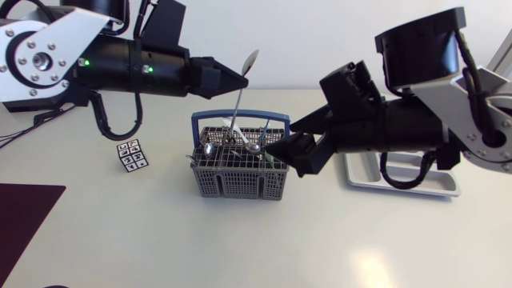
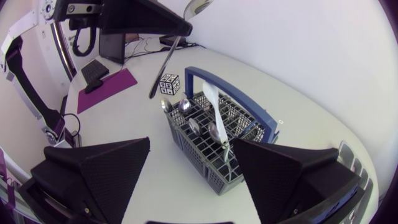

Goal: Transfer all utensils from the basket to the drawer tray.

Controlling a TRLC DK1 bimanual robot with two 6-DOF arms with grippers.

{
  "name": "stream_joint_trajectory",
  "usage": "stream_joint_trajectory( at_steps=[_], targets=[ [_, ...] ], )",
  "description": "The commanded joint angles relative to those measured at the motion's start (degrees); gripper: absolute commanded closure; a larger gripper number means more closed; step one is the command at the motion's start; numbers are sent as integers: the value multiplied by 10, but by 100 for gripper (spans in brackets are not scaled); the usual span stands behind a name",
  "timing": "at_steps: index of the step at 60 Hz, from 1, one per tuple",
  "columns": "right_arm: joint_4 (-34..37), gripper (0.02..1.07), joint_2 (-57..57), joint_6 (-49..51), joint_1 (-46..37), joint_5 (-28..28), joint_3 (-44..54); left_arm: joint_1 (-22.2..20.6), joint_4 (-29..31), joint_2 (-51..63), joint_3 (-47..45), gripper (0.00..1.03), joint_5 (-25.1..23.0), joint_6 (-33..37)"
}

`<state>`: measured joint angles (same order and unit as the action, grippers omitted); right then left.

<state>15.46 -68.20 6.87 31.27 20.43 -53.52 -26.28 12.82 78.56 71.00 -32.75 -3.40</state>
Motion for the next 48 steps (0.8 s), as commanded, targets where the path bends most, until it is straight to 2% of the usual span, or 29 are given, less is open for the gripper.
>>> stream_joint_trajectory(
  at_steps=[1, 5, 13, 23, 27, 43, 48],
  targets=[
    [-10, 12, -27, -29, -13, 16, -26, -16, -19, 18, 19, 100, 4, -51],
    [-22, 17, -35, -41, -16, 20, -37, -36, -29, 21, 19, 100, 32, -55],
    [-40, 25, -51, -66, -23, 30, -58, -49, -46, 32, 23, 100, 49, -71],
    [-59, 47, -77, -92, -50, 53, -79, -67, -57, 43, 25, 100, 69, -78],
    [-72, 52, -80, -101, -56, 59, -83, -74, -61, 48, 27, 100, 78, -78],
    [-65, 51, -85, -108, -56, 75, -91, -71, -70, 57, 35, 100, 90, -77],
    [-57, 42, -80, -108, -59, 76, -91, -66, -73, 58, 37, 100, 92, -77]
  ],
)
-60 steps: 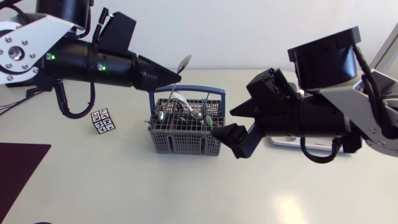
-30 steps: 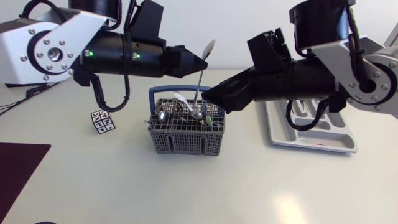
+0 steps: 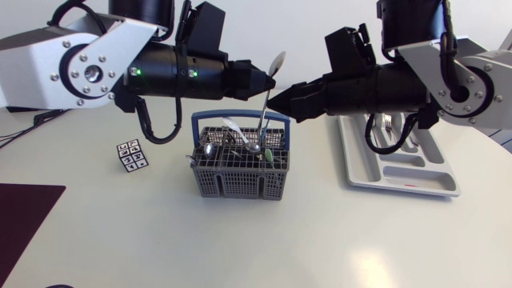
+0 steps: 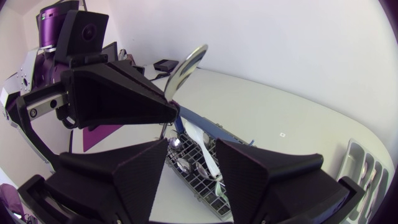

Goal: Transfer all utensils from the basket to the drawer tray.

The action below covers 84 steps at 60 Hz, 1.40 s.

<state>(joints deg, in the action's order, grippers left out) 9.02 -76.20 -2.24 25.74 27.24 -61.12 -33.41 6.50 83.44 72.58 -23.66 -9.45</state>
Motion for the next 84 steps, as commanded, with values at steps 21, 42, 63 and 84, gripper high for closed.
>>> stream_joint_trajectory(
  at_steps=[21, 42, 63, 84],
  targets=[
    [20, 40, 10, -17, 3, 18, -15, 9, -16, 13, 19, 100, 4, -14],
    [19, 49, 4, -18, 27, 10, -21, -8, -25, 29, 18, 100, 12, -12],
    [4, 79, -10, -16, 25, -15, -20, -19, -25, 21, 13, 100, 12, -13],
    [-5, 102, -20, -18, 14, -33, -15, -25, -25, 12, 10, 90, 14, -11]
  ],
)
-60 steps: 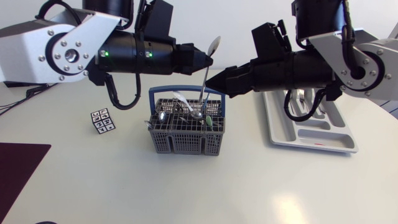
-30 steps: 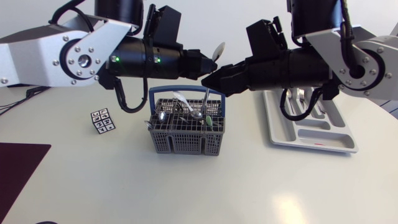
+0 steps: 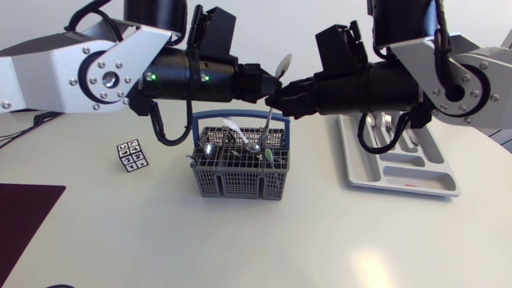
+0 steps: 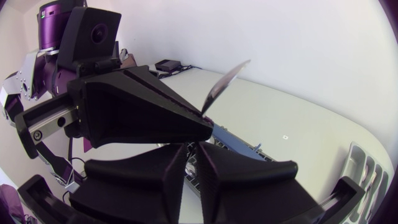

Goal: Transfer all utensils from the basket to the drawer tray.

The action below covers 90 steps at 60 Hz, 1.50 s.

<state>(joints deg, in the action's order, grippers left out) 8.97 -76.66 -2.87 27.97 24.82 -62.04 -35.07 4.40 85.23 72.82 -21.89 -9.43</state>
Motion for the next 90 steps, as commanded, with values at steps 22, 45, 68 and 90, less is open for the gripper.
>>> stream_joint_trajectory(
  at_steps=[22, 45, 68, 90],
  targets=[
    [39, 102, -17, 20, -43, 23, -12, -23, 108, -22, 50, 7, 27, 93],
    [177, 102, 1, 207, -169, 65, -26, 67, 286, -112, 56, 5, 81, 280],
    [217, 102, -1, 576, -374, 46, 61, 179, 334, -161, -44, 5, 74, 398],
    [109, 102, -127, 823, -530, 2, 110, 207, 342, -161, -109, 6, 54, 481]
  ],
)
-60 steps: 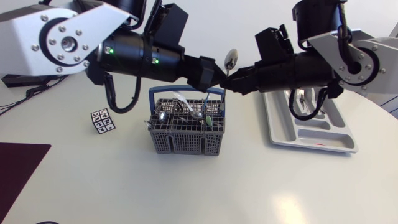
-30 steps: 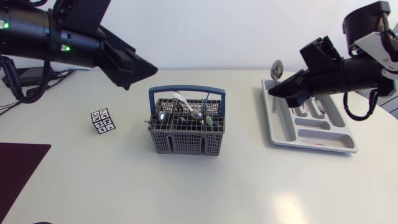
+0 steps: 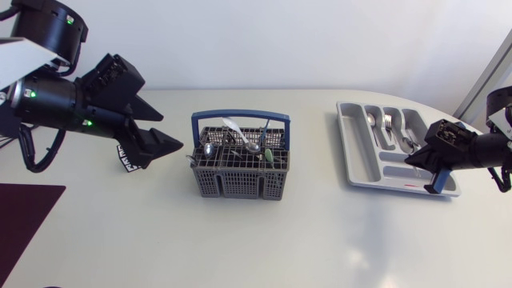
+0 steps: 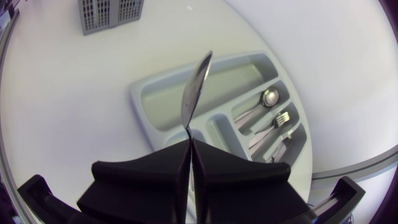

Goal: Transfer all utensils from the basket to the drawer tray.

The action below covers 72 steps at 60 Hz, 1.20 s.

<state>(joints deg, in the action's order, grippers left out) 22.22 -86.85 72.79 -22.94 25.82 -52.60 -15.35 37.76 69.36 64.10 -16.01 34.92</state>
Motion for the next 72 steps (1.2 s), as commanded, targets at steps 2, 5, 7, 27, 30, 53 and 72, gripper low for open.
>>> stream_joint_trajectory(
  at_steps=[2, 5, 7, 27, 30, 53, 72],
  targets=[
    [-43, 102, -35, 78, -31, -13, 21, 15, 9, -3, -27, 6, -6, 48],
    [-68, 102, -45, 91, -37, -22, 29, 20, 12, -3, -32, 6, -10, 61],
    [-90, 102, -51, 103, -41, -26, 36, 25, 14, -3, -37, 6, -13, 73],
    [-256, 95, -117, 162, -40, -100, 96, 51, 24, -10, -77, 6, -24, 168],
    [-269, 82, -119, 162, -37, -109, 104, 52, 29, -10, -82, 6, -24, 183],
    [-374, 20, -129, 154, -21, -175, 134, 45, -21, -39, -143, 5, -16, 293],
    [-340, 12, -3, 102, 3, -174, 172, 30, -46, -19, -131, 5, -10, 309]
  ],
)
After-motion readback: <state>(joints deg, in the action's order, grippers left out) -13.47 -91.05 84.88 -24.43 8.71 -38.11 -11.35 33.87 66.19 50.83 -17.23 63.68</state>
